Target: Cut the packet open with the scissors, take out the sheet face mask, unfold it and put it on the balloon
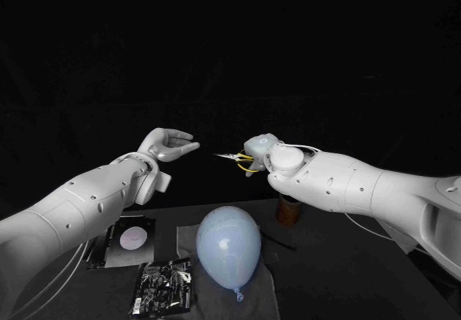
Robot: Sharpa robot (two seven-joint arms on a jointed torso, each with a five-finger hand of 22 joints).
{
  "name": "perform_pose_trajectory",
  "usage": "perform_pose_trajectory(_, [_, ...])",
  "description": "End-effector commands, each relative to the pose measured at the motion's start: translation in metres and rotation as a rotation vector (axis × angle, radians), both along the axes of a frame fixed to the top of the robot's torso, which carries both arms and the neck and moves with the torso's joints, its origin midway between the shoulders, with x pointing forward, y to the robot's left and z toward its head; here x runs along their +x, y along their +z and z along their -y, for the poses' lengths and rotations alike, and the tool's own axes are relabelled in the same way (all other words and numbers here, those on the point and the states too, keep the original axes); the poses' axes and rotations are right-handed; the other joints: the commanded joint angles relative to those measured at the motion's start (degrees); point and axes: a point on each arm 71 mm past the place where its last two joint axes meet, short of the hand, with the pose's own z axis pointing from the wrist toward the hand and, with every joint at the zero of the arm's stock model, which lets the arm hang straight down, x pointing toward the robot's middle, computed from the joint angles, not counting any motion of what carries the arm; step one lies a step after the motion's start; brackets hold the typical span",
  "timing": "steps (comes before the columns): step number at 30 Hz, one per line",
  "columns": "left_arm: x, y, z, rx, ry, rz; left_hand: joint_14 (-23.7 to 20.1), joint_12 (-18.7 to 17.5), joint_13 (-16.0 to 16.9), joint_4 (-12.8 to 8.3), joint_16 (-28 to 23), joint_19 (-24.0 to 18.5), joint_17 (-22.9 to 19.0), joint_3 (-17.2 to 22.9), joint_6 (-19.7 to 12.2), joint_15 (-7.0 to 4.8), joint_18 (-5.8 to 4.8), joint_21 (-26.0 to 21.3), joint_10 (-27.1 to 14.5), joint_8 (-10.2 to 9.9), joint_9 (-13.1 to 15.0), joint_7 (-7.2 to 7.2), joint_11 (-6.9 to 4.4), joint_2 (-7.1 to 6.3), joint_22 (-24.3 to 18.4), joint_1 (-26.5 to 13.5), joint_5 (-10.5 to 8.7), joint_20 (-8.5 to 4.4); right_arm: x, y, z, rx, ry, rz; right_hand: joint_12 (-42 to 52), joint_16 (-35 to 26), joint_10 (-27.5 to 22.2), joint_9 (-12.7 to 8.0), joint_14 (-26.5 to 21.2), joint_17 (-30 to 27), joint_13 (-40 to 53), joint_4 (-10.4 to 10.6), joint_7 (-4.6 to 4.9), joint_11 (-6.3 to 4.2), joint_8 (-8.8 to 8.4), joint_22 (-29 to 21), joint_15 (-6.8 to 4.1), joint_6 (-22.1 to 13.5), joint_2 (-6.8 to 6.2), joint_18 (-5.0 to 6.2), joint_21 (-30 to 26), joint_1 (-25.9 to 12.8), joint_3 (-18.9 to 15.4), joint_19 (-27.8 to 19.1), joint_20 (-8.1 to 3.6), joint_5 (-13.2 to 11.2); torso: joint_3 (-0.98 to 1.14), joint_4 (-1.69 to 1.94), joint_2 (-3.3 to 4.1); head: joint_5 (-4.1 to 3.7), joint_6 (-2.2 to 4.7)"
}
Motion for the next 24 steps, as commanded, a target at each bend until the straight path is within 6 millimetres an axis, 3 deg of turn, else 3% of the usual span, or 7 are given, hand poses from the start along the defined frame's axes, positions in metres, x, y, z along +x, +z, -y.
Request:
perform_pose_trajectory(1, [0.001,0.009,0.008,0.109,-0.026,0.053,-0.63,-0.13,-0.03,0.14,-0.41,-0.19,-0.19,-0.36,-1.30,0.15,-0.63,-0.14,-1.01,-0.57,-0.36,3.90,0.30,-0.89,0.12,0.06,-0.06,-0.04,-0.001,0.002,-0.012,-0.110,0.045,0.085,-0.31,-0.30,2.91,-0.07,3.04,0.02,-0.24,0.44,0.42,-3.05,-0.30,15.10,-0.65,0.13,6.94,-0.79,0.32,7.67,-1.32,5.98,0.16,-0.01,-0.18,-0.14,1.05,0.74,-0.03])
perform_pose_trajectory(7, [0.003,0.023,0.018,0.147,-0.051,0.072,-3.15,0.00,0.03,0.25,-1.16,-1.31,-1.00,-1.62,-2.41,0.55,-1.37,-0.79,-1.95,-1.03,-0.66,4.19,0.60,-1.61,0.01,-0.79,-0.04,0.02,-0.005,-0.004,-0.029,-0.174,0.092,0.114,-0.58,-0.27,3.05,-0.12,3.06,0.12,-0.50,0.61,0.44,-3.02,-0.48,15.10,-0.60,0.29,6.94,-0.79,0.32,7.78,-1.28,5.98,0.23,-0.01,-0.13,-0.24,2.28,1.19,0.41])
perform_pose_trajectory(12, [0.004,0.030,0.027,0.210,-0.097,0.045,-5.18,0.03,0.04,0.29,-1.38,-5.77,-1.68,-3.23,-3.43,0.78,-2.34,-1.91,-2.60,-1.43,-0.93,4.27,0.78,-1.67,-0.31,-2.61,-0.03,0.05,-0.007,-0.007,-0.037,-0.195,0.112,0.129,-0.68,-0.25,3.16,-0.13,3.07,0.17,-0.62,0.65,0.41,-3.03,-0.55,15.10,-0.59,0.41,6.97,-0.79,0.32,7.89,-1.22,5.98,0.26,-0.01,-0.01,-0.25,3.40,1.51,0.40])
perform_pose_trajectory(14, [0.004,0.031,0.030,0.245,-0.120,0.027,-5.80,0.15,0.08,0.30,-1.35,-8.25,-1.93,-4.56,-3.01,0.83,-2.91,-2.52,-2.65,-1.31,-0.81,4.17,0.77,-1.11,-0.48,-2.72,-0.05,0.04,-0.009,-0.007,-0.039,-0.197,0.119,0.137,-0.70,-0.23,3.18,-0.13,3.08,0.22,-0.64,0.66,0.41,-3.04,-0.56,15.10,-0.59,0.42,6.97,-0.79,0.32,7.90,-1.21,5.98,0.26,-0.01,0.03,-0.34,3.74,1.81,0.42])
perform_pose_trajectory(18, [0.003,0.030,0.036,0.304,-0.170,-0.016,-2.85,0.42,0.15,0.25,-0.68,-9.66,-1.33,-5.24,-1.34,0.56,-3.32,-2.89,-2.00,-0.68,-0.37,4.14,0.56,-0.24,-0.53,-2.69,-0.06,0.00,-0.011,-0.005,-0.043,-0.197,0.134,0.156,-0.72,-0.24,3.22,-0.13,3.08,0.20,-0.67,0.70,0.41,-3.04,-0.57,15.10,-0.59,0.46,6.96,-0.79,0.32,7.90,-1.22,5.98,0.27,-0.01,0.08,-0.43,4.25,1.99,0.66])
perform_pose_trajectory(21, [0.001,0.029,0.043,0.342,-0.213,-0.049,0.41,0.73,0.19,0.17,0.52,-7.85,-0.76,-5.08,-0.31,-0.07,-2.43,-2.22,-0.89,-0.30,-0.13,4.08,0.25,1.17,-0.19,-2.68,-0.10,-0.15,-0.015,-0.002,-0.048,-0.190,0.158,0.177,-0.84,-0.23,3.40,-0.13,3.09,0.24,-0.82,0.94,0.42,-3.02,-0.64,15.10,-0.59,0.64,6.83,-0.79,0.32,7.76,-1.28,5.98,0.29,-0.01,0.09,-0.49,4.87,2.18,0.76])
perform_pose_trajectory(24, [0.001,0.028,0.046,0.358,-0.237,-0.067,0.98,0.84,0.19,0.10,0.68,-11.03,-0.73,-4.81,0.78,-0.24,-2.34,-2.87,-0.31,0.07,0.14,3.88,0.06,1.84,-0.61,-2.50,-0.11,-0.11,-0.019,0.000,-0.052,-0.184,0.178,0.192,-0.93,-0.24,3.49,-0.13,3.08,0.22,-0.91,1.06,0.42,-3.01,-0.69,15.10,-0.59,0.72,6.76,-0.79,0.32,7.71,-1.30,5.98,0.30,-0.01,0.15,-0.63,5.27,2.54,0.71])
